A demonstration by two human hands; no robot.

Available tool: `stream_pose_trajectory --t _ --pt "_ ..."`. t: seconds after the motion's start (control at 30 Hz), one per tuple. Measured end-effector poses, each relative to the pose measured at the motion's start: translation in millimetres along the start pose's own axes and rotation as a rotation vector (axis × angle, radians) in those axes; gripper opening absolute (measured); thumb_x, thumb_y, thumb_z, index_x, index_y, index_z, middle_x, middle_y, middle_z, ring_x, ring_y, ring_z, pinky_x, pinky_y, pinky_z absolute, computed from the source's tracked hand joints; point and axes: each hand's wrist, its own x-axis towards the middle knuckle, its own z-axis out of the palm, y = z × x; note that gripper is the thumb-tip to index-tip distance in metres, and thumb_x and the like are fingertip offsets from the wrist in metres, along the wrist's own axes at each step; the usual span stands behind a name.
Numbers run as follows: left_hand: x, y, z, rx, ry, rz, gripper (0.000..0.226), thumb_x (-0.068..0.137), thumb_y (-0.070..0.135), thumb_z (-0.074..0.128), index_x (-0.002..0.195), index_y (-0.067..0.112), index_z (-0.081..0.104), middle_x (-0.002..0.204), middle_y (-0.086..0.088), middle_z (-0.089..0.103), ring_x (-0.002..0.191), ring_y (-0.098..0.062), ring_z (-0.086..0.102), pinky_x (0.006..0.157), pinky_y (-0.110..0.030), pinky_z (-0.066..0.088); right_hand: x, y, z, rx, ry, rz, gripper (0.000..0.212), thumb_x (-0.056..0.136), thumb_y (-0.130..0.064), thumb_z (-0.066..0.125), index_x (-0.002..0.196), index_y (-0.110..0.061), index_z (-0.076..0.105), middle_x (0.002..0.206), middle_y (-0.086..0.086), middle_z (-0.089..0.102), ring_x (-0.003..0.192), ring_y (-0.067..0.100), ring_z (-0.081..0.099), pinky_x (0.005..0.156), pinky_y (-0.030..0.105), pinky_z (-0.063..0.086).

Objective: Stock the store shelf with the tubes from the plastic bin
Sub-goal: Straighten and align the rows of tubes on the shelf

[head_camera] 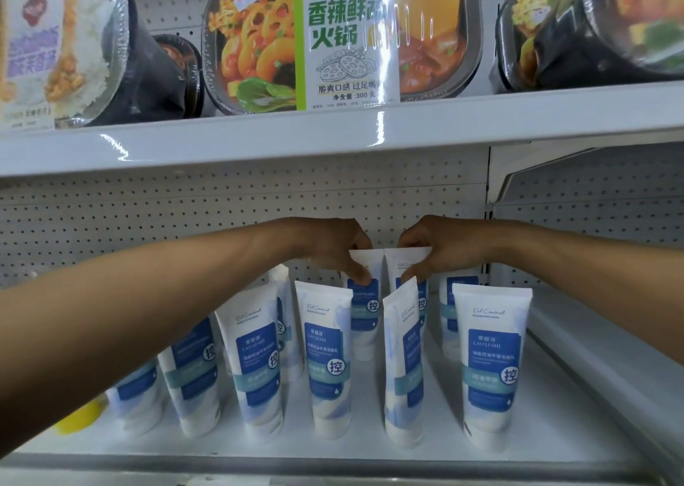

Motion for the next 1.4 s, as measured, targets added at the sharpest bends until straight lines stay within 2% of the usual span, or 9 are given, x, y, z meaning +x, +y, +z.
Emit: stream_pose_trajectory --t 0.2,0.3,0.47,0.63,0.73,0.83,1.03,1.17,1.4 --pt "-50 -17 -31 -0.085 0.148 -0.011 0.024 0.088 0.042 0.063 0.111 0.035 0.069 0.099 0.021 0.071 0.100 0.002 0.064 0.095 -0.021 0.044 -6 -9 -9 0.029 0.069 -0.079 0.036 0.083 -0.040 0.069 0.112 -0.020 0.065 0.110 -0.010 0.068 0.102 0.006 0.062 0.095 0.029 0.050" --pt "-73 -35 -42 -0.079 0.080 -0.033 0.026 0.079 0.049 0.069 0.105 0.044 0.069 0.108 0.027 0.068 0.108 0.006 0.060 0.104 -0.026 0.040 1 -22 -14 -0.022 0.054 -0.102 0.041 0.084 -0.043 0.067 0.119 -0.022 0.062 0.117 -0.012 0.063 0.107 0.004 0.058 0.097 0.024 0.045" --pt "-82 -56 -49 -0.066 -0.098 -0.051 0.043 0.081 0.012 0.076 0.115 0.035 0.065 0.120 0.017 0.066 0.113 0.007 0.058 0.106 -0.024 0.040 22 -45 -11 -0.068 -0.033 -0.089 0.042 0.083 -0.042 0.069 0.120 -0.023 0.061 0.117 -0.012 0.065 0.106 0.005 0.061 0.099 0.029 0.048" --pt "-68 -63 -37 0.035 -0.197 0.016 0.045 0.078 0.017 0.078 0.118 0.033 0.066 0.118 0.022 0.065 0.112 0.007 0.057 0.099 -0.016 0.042 37 -62 -3 -0.172 -0.117 -0.045 0.042 0.085 -0.039 0.068 0.120 -0.016 0.062 0.115 -0.007 0.066 0.101 0.007 0.062 0.090 0.024 0.052" --pt "-56 -65 -27 0.078 -0.129 0.052 0.031 0.082 0.024 0.075 0.111 0.029 0.069 0.107 0.022 0.063 0.097 0.001 0.061 0.098 -0.024 0.049 46 -67 3 -0.193 -0.153 -0.001 0.035 0.084 -0.039 0.070 0.110 -0.015 0.067 0.101 -0.008 0.069 0.088 0.005 0.063 0.078 0.019 0.054" --pt "-45 -68 -21 0.058 -0.065 0.053 0.034 0.084 0.026 0.072 0.117 0.022 0.067 0.112 0.013 0.064 0.090 -0.001 0.059 0.082 -0.016 0.051 51 -67 11 -0.161 -0.133 0.035 0.028 0.084 -0.037 0.070 0.104 -0.017 0.069 0.090 -0.013 0.068 0.080 0.002 0.063 0.067 0.010 0.051" --pt "-27 -71 -13 0.080 0.056 0.098 0.040 0.083 0.032 0.073 0.118 0.015 0.067 0.112 0.009 0.066 0.086 -0.006 0.063 0.071 -0.012 0.051 54 -68 13 -0.122 -0.129 0.044 0.012 0.085 -0.037 0.069 0.089 -0.026 0.069 0.087 -0.012 0.070 0.086 0.011 0.067 0.076 0.019 0.053" --pt "-22 -72 -10 0.059 0.097 0.147 0.030 0.082 0.030 0.075 0.106 0.012 0.072 0.105 0.002 0.073 0.088 -0.012 0.068 0.083 -0.029 0.058 57 -67 14 -0.121 -0.128 0.051 0.012 0.083 -0.038 0.070 0.083 -0.026 0.068 0.083 -0.011 0.070 0.084 0.012 0.067 0.071 0.020 0.053" --pt "-16 -67 -10 0.015 0.055 0.151 0.030 0.082 0.025 0.075 0.108 0.010 0.071 0.105 0.001 0.072 0.090 -0.014 0.068 0.084 -0.029 0.058 53 -65 16 -0.088 -0.117 0.071 0.018 0.083 -0.036 0.071 0.090 -0.020 0.070 0.090 -0.005 0.072 0.088 0.016 0.067 0.081 0.030 0.056"
